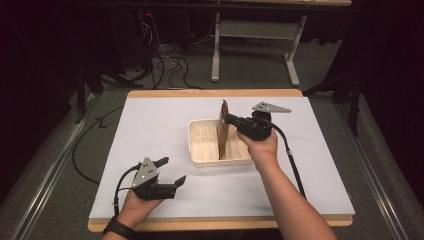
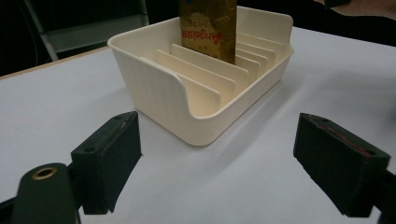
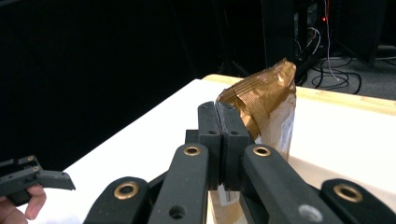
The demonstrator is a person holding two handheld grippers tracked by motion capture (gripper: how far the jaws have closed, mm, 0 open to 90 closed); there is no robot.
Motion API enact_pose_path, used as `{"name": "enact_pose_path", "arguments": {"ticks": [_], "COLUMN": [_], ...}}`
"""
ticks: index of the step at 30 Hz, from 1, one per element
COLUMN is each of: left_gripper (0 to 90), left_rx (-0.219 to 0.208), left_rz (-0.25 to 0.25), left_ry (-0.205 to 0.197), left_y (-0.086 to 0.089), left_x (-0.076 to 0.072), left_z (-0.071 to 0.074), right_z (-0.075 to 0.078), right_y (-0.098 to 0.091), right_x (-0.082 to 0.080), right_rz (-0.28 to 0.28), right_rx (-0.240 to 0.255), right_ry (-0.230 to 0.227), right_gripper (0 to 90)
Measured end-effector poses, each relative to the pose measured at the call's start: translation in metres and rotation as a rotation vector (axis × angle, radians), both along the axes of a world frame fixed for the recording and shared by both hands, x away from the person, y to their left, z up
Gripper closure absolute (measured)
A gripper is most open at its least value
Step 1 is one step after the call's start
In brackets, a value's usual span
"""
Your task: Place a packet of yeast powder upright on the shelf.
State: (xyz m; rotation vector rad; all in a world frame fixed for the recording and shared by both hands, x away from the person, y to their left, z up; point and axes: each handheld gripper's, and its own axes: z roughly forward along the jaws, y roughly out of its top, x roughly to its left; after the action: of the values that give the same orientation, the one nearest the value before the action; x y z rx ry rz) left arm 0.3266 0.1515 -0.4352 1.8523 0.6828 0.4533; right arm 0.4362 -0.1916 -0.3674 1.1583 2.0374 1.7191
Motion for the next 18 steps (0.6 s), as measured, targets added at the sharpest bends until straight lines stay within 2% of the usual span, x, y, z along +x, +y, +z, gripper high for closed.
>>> {"name": "enact_pose_path", "arguments": {"ticks": [5, 14, 18], "left_gripper": [15.6, 15.5, 15.5], "left_rx": [-0.002, -0.001, -0.002], "left_rz": [0.002, 0.000, 0.000], "left_ry": [-0.001, 0.000, 0.000], "left_y": [-0.001, 0.000, 0.000], "left_x": [0.000, 0.000, 0.000], "left_z": [0.000, 0.000, 0.000], "right_z": [-0.003, 0.004, 0.007], "right_y": [-0.001, -0.003, -0.003], "right_x": [-0.001, -0.003, -0.004], "right_rz": [-0.001, 0.002, -0.001], "right_rx": [-0.004, -0.004, -0.006], "right_ry": [0.008, -0.002, -0.006], "right_gripper": [89.9, 89.1, 85.6]}}
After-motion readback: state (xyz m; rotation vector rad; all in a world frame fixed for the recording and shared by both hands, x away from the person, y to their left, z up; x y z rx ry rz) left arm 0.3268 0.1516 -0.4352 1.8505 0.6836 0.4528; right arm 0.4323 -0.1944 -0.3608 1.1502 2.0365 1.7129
